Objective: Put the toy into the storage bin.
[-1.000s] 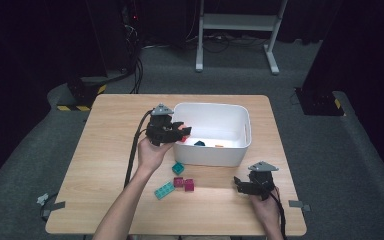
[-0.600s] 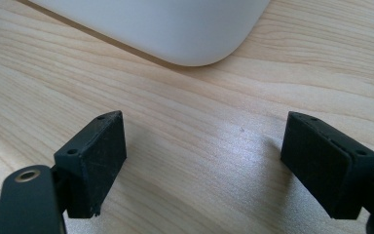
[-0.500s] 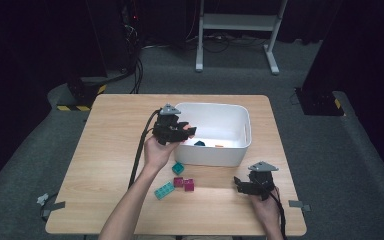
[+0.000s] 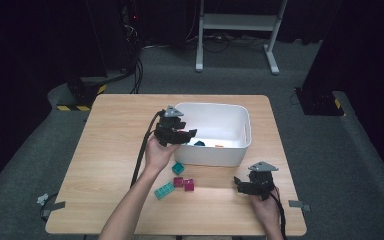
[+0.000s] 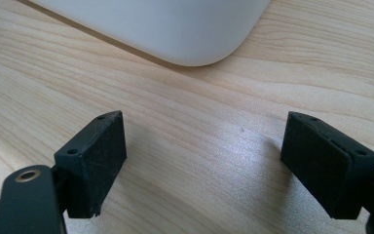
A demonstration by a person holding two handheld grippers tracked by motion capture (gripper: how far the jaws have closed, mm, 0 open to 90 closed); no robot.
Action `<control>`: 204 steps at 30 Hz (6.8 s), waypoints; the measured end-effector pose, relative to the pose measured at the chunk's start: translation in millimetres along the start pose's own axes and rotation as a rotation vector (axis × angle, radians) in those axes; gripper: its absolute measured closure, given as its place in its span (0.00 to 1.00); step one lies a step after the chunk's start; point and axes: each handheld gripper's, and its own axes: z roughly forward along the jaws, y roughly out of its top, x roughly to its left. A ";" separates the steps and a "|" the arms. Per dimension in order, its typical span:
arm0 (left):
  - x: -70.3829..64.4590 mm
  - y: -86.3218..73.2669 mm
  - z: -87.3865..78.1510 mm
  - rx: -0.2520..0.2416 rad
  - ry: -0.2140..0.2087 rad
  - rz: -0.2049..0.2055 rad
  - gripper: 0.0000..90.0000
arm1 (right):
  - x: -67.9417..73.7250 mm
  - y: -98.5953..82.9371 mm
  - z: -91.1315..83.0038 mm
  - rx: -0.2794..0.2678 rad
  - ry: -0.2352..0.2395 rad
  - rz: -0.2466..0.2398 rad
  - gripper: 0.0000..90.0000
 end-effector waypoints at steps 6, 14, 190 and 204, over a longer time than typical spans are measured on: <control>0.3 -2.0 -14.5 -0.021 0.004 0.003 0.50 | 0.0 0.0 0.0 0.000 0.000 0.000 0.18; 4.3 -14.7 -35.9 -0.052 -0.007 -0.022 0.51 | -0.1 0.0 0.0 0.000 0.000 -0.001 0.18; 29.4 -94.3 -73.4 -0.077 -0.093 -0.165 0.66 | 0.2 0.3 0.3 0.000 0.006 -0.003 0.19; 30.7 -65.3 -82.2 -0.099 -0.104 -0.133 0.66 | 0.2 0.3 0.2 0.000 0.005 -0.003 0.19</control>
